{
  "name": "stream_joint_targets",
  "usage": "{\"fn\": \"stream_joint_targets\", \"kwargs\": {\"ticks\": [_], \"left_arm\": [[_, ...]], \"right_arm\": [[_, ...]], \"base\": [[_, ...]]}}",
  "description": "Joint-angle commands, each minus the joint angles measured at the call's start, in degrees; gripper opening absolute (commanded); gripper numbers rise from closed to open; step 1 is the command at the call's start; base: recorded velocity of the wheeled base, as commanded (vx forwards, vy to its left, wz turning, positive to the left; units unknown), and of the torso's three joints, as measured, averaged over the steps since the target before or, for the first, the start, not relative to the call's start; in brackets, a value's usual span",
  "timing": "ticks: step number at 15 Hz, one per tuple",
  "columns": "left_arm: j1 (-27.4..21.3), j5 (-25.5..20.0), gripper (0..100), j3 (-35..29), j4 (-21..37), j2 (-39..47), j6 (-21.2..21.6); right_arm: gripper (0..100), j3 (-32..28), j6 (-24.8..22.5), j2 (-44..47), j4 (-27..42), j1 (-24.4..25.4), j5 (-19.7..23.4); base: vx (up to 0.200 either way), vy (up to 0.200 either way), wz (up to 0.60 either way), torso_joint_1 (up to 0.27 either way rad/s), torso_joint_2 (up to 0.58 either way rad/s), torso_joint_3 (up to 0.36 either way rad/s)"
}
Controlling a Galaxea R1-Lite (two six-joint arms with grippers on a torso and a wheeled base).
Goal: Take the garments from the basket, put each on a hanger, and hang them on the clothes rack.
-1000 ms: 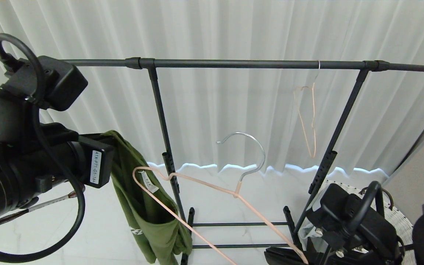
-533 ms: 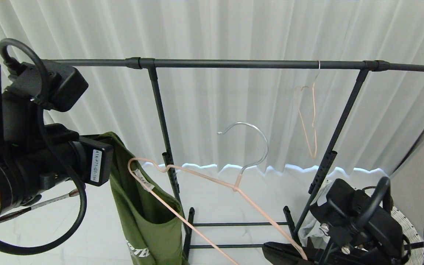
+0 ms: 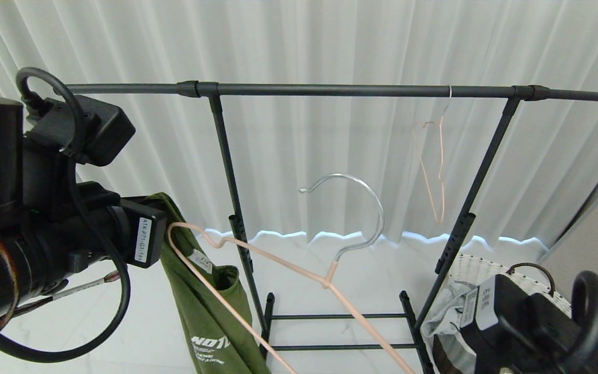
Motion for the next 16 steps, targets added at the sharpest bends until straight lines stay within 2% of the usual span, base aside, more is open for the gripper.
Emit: {"fn": "stream_joint_targets", "kwargs": {"ticks": [1, 5, 9, 12, 16], "left_arm": [[-0.1, 0.0, 0, 0.1, 0.0, -0.3, 0.0], [-2.0, 0.0, 0, 0.1, 0.0, -0.6, 0.0], [-2.3, 0.2, 0, 0.0, 0.0, -0.5, -0.4], [-2.5, 0.3, 0, -0.1, 0.0, -0.4, -1.8], [-3.1, 0.3, 0, -0.3, 0.0, -0.4, -3.5]], "right_arm": [[0, 0.6, -0.1, -1.9, 0.9, -0.5, 1.1], [0, 0.3, -0.7, 1.0, 0.1, -4.2, 1.5], [0, 0.4, -0.9, 3.7, -4.7, -4.8, 1.3], [0, -0.1, -0.9, 8.1, -8.7, -4.8, -0.7], [0, -4.5, -0.9, 15.3, -9.3, -4.6, -5.1]], "base": [[0.0, 0.0, 0.0, 0.0, 0.0, 0.0], [0.0, 0.0, 0.0, 0.0, 0.0, 0.0], [0.0, 0.0, 0.0, 0.0, 0.0, 0.0], [0.0, 0.0, 0.0, 0.0, 0.0, 0.0], [0.0, 0.0, 0.0, 0.0, 0.0, 0.0]]}}
